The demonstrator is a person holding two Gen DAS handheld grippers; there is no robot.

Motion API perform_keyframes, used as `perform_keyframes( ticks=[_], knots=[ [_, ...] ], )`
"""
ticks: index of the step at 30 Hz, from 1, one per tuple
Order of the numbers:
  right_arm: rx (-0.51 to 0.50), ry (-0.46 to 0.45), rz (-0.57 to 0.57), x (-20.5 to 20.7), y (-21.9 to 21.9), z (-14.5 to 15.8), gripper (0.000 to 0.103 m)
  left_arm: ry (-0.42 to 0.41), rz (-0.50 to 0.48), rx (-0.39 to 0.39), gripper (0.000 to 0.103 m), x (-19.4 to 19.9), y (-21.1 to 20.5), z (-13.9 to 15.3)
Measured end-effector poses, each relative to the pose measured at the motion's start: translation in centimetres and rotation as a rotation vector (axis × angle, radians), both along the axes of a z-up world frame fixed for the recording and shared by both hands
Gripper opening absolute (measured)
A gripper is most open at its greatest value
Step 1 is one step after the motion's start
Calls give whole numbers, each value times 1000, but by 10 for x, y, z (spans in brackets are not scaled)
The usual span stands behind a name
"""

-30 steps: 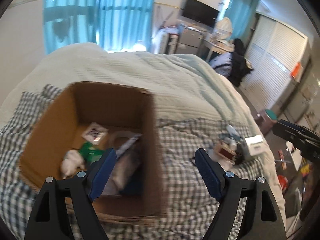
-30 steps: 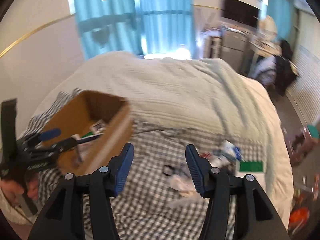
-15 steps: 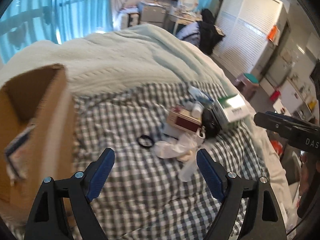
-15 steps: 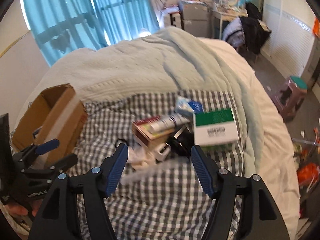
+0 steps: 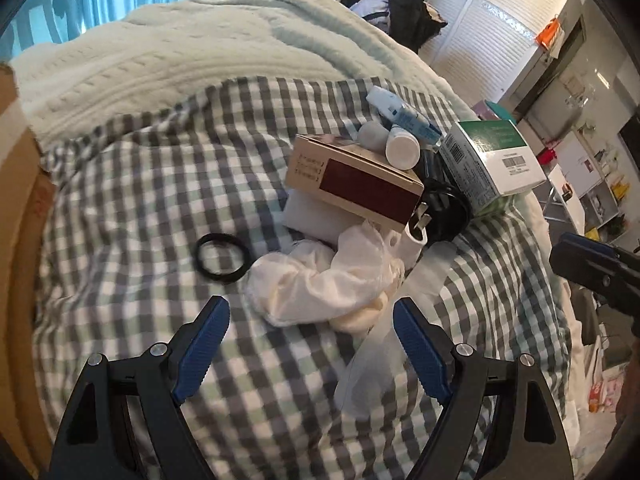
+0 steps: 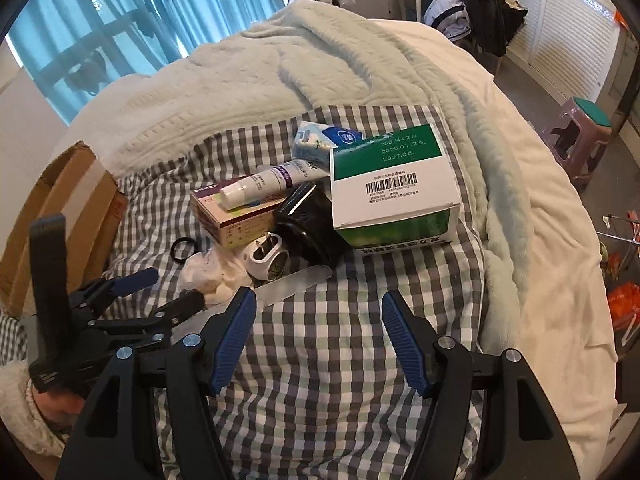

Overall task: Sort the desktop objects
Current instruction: 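Withdraw both grippers from the box back over the pile, then grasp the white lace cloth with the left gripper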

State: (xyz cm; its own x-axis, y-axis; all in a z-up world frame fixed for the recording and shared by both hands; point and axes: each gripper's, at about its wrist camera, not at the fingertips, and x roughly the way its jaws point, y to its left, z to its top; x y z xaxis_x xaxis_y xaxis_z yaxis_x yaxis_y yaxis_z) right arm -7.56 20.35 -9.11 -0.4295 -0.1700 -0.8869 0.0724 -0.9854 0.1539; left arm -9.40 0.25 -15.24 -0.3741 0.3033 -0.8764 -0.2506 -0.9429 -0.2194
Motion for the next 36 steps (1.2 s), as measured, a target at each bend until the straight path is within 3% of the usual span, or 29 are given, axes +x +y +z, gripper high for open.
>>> perform_keyframes(
  ticks=[4,5,6,7,9,16,20,24,30,32,36],
  knots=[
    [6,-39,18,-4,-5,-12,65,-5,-46,-2,82,-9,11,-14],
    [9,-46,21,-4,-6,-14,65,0,-62,-5,51,-10,13,-16],
    [14,-55,25,-4,-8,-17,65,2,-81,-30,25,-10,15,-20],
    [18,-61,29,-4,-10,-19,65,-3,-97,-47,25,-13,16,-23],
    [21,-67,37,-3,-13,-21,65,12,-96,-6,15,-11,9,-20],
    [26,-93,82,-3,-38,-30,65,53,-42,27,14,2,-28,8],
    [-19,-124,78,-4,-54,-41,65,102,2,2,14,10,-50,20],
    [-25,-150,68,-7,-71,-53,65,93,58,-9,14,13,-67,20],
    [-93,-227,-106,-21,-70,-75,65,89,111,-27,14,10,-87,12],
    [-129,-238,-177,-26,-67,-79,70,88,120,-26,15,10,-95,11],
    [-72,-241,-219,-38,-77,-83,73,96,102,-25,15,12,-98,10]
  ],
)
